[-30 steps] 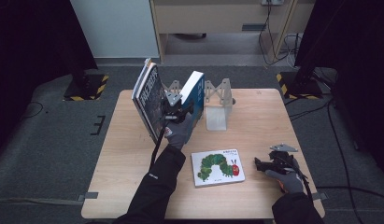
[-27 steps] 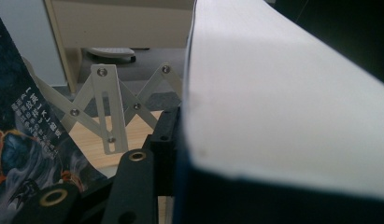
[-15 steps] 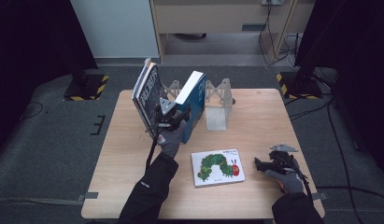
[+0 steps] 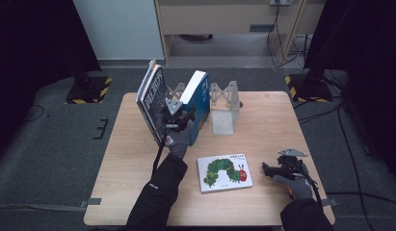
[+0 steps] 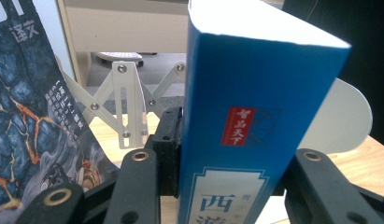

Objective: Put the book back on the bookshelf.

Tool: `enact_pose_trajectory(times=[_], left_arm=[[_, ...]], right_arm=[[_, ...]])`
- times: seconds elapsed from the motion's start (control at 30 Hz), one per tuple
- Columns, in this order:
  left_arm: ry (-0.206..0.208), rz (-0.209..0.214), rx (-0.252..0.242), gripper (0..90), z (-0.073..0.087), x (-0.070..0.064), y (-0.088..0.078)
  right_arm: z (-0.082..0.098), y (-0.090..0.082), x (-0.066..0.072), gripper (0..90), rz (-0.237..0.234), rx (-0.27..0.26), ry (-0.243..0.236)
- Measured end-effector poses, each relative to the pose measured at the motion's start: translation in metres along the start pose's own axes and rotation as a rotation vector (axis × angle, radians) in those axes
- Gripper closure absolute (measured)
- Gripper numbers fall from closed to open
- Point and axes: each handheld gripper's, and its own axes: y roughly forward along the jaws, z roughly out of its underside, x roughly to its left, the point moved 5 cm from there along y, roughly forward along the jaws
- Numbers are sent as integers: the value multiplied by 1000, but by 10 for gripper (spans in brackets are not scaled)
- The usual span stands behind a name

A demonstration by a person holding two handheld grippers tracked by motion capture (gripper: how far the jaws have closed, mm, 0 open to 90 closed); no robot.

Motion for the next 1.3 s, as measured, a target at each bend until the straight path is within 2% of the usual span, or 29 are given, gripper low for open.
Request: enact_pose_trajectory(times=[0.27, 0.43, 0.53, 0.7, 0.83, 1.0, 1.3], left_arm=[[-9, -11, 13, 583, -5, -4, 14], [-2, 20, 9, 567, -5, -8, 17], [6, 36, 11, 557, -2, -9, 15], [11, 66, 31, 543, 14, -6, 5], [8, 79, 22, 554, 20, -2, 2], [17, 58, 36, 568, 18, -7, 3], [19, 52, 52, 558, 15, -18, 15]], right_arm=[[0, 0, 0, 49, -2, -1, 0], [0, 0, 0, 49, -3, -1, -1], [0, 0, 1, 49, -4, 1, 1], [0, 0, 0, 49, -6, 1, -9], [0, 0, 0, 49, -5, 1, -9], [0, 0, 1, 49, -5, 1, -8], [0, 0, 1, 49, -8, 2, -9]])
